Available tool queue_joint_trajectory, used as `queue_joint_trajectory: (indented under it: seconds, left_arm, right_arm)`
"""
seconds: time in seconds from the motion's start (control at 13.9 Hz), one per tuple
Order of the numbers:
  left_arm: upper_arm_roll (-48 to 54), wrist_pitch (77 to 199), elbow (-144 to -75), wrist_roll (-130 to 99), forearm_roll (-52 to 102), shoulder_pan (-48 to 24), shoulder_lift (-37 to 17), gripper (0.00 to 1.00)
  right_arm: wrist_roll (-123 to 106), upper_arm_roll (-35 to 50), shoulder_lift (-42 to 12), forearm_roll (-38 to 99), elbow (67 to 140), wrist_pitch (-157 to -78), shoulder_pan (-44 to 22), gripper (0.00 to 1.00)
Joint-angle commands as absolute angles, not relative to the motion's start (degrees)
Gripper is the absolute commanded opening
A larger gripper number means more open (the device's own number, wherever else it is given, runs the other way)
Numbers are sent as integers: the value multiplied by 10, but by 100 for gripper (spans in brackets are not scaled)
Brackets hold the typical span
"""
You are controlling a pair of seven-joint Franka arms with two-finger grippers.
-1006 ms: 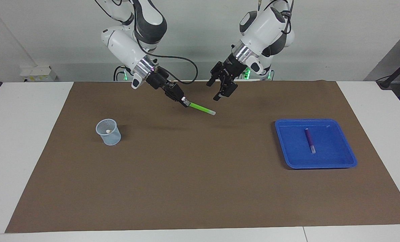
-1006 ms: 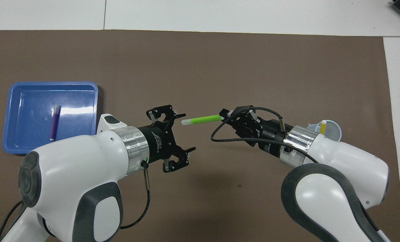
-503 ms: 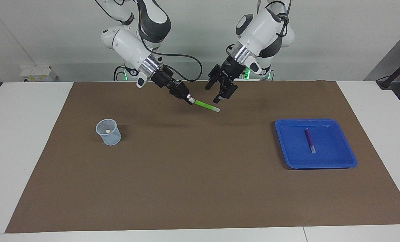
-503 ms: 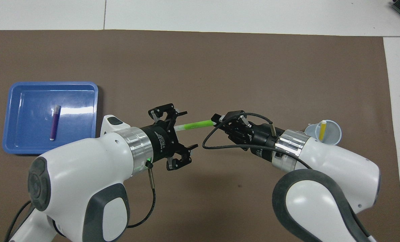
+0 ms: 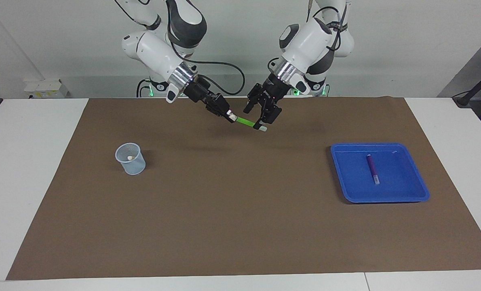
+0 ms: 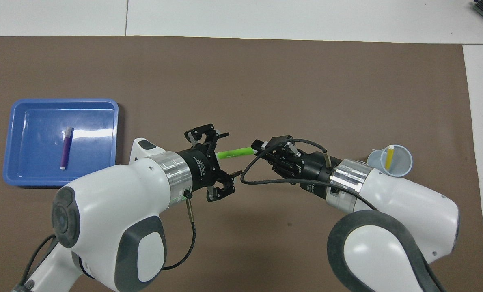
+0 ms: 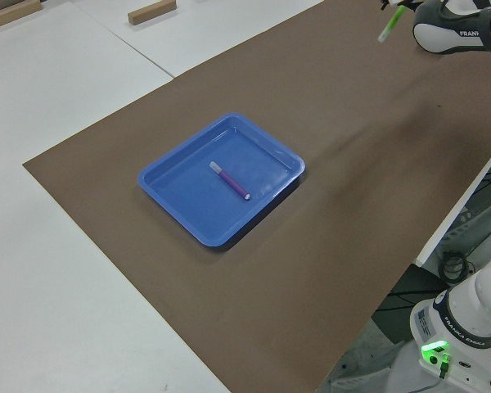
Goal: Right arm passes pens to left for tray arrangement
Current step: 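Close the left gripper on the green pen and open the right gripper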
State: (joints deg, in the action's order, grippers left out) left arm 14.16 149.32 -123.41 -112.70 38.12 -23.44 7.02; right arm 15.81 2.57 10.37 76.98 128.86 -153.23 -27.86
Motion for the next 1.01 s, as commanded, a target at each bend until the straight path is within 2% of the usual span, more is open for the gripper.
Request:
queue_joint_trajectory:
  seconds: [0.0,0.14,0.22,0.72,0.86,0.93]
  left_arm:
    - [138,1520,-1242,-1129,388,-243,63,90]
    - [138,1521,-1241,-1123,388,-243,63,85]
    - [138,1520,-1241,-1122,388,-243,63,78]
    - [137,1482,-1238,-1114,385,-239,73,49]
    - [136,1458,-1235,-1101,384,-236,78,33]
    - [136,1449,-1236,-1098,384,-234,79,23]
  right_arm:
    - [167,26,116,784,1294,-1533,-283,0]
    - [167,27,116,784,1294,-1533,-283,0]
    - [167,26,116,784,1294,-1533,-283,0]
    - [166,27,116,784,1294,-1534,-283,0]
    - [166,27,116,784,1294,-1534,-283,0]
    - [166,27,116,784,1294,-1534,-282,0]
